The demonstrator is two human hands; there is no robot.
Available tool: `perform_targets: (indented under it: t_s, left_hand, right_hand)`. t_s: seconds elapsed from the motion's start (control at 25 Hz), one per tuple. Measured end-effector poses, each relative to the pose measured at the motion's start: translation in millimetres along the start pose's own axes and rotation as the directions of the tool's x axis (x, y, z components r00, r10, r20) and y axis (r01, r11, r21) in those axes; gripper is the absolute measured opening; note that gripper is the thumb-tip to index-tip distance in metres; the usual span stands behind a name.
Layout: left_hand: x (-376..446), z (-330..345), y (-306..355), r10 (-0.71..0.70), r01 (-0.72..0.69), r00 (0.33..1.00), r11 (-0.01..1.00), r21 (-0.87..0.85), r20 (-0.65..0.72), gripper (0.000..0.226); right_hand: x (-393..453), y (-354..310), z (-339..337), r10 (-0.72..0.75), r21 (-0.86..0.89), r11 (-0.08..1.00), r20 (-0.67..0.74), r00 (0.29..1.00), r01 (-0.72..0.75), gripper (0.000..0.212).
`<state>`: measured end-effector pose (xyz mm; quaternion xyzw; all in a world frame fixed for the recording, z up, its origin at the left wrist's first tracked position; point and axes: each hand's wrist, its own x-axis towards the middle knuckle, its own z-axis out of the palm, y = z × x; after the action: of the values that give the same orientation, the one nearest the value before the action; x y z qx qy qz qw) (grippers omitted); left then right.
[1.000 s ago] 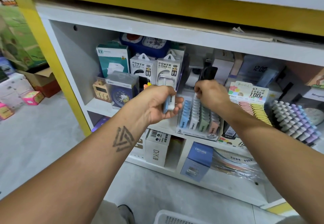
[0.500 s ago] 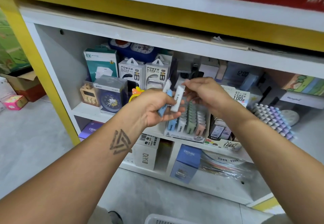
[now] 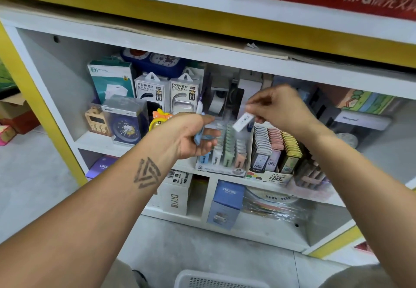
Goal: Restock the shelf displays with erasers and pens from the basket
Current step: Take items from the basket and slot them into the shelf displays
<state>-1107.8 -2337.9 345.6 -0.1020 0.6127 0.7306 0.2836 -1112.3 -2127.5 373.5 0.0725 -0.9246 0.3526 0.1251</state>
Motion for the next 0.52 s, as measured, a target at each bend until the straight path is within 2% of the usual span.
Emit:
perform_targets:
  t_s: [0.08, 0.12, 0.28, 0.4, 0.52]
  left_hand:
    - [2, 2, 2, 0.013, -0.013, 1.000, 1.000, -0.010, 0.011, 0.019]
    - [3, 4, 3, 0.023, -0.022, 0.999, 0.999, -0.033, 0.024, 0.015]
    - [7, 5, 4, 0.025, -0.016, 0.997, 0.994, -0.109, 0.079, 0.009]
    - [10, 3, 2, 0.008, 0.003, 0.997, 0.990, -0.140, 0.079, 0.024]
    - [10, 2, 2, 0.002, 0.007, 0.998, 0.990, -0.140, 0.063, 0.022]
  right_hand:
    - [0, 10, -2, -0.079, -0.344, 0.935, 0.048, 0.996, 0.090, 0.015]
    - [0, 14, 0, -0.097, -0.427, 0.897, 0.068, 0.993, 0.117, 0.020]
    - [2, 24, 8, -0.066, -0.462, 0.882, 0.077, 0.995, 0.095, 0.024]
    - [10, 29, 14, -0.048, -0.515, 0.853, 0.081, 0.996, 0.083, 0.018]
    - [14, 29, 19, -0.045, -0.519, 0.851, 0.084, 0.995, 0.082, 0.012]
